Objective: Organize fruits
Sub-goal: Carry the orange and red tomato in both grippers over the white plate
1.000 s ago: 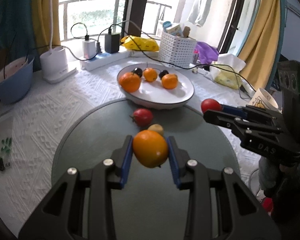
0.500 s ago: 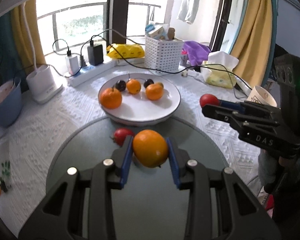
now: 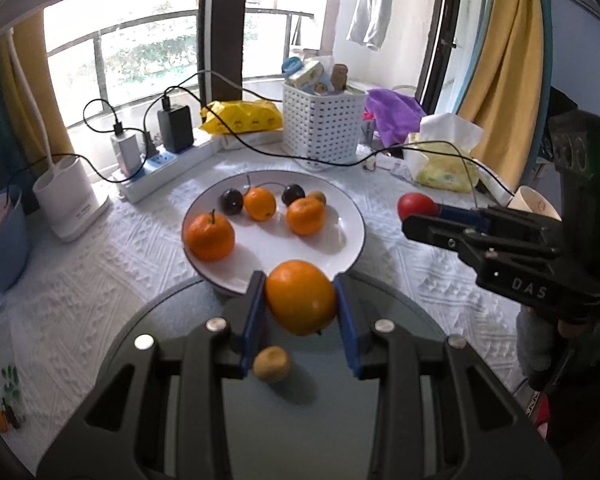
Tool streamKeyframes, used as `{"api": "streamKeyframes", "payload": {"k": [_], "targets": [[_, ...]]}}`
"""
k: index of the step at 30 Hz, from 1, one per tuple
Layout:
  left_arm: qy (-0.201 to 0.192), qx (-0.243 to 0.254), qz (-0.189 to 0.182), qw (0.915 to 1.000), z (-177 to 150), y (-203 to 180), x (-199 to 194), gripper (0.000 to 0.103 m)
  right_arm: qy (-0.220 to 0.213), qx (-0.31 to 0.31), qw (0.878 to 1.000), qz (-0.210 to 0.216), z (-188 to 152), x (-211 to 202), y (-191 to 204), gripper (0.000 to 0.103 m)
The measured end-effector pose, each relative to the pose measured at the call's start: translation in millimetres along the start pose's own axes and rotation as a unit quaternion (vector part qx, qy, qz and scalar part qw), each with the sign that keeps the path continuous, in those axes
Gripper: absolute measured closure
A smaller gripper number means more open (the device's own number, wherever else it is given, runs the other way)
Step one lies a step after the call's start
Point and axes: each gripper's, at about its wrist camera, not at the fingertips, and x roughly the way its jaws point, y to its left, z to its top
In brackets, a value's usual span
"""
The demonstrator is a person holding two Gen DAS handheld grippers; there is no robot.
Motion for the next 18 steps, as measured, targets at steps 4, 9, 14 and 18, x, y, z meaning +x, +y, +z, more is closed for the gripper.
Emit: {"api": "streamKeyframes", "payload": {"k": [4, 9, 14, 18], "targets": [[0.0, 0.0, -0.001, 1.0, 6, 3, 9, 0.068, 0.004, 0.001, 1.0, 0.001, 3, 7, -1, 0.073], [0.004, -0.006, -0.003, 1.0, 9, 10, 20, 0.068, 0.014, 0.0, 1.0, 0.0, 5, 17, -3, 0.073], [0.01, -0.01, -0.008, 0.9999, 12, 16, 32, 0.068, 0.021, -0.001, 1.0, -0.003, 8, 25, -4, 0.073], [0.012, -0.01, -0.01, 0.9998, 16, 20, 38, 0.068, 0.025, -0.001, 1.0, -0.005, 12, 32, -6, 0.073]]}}
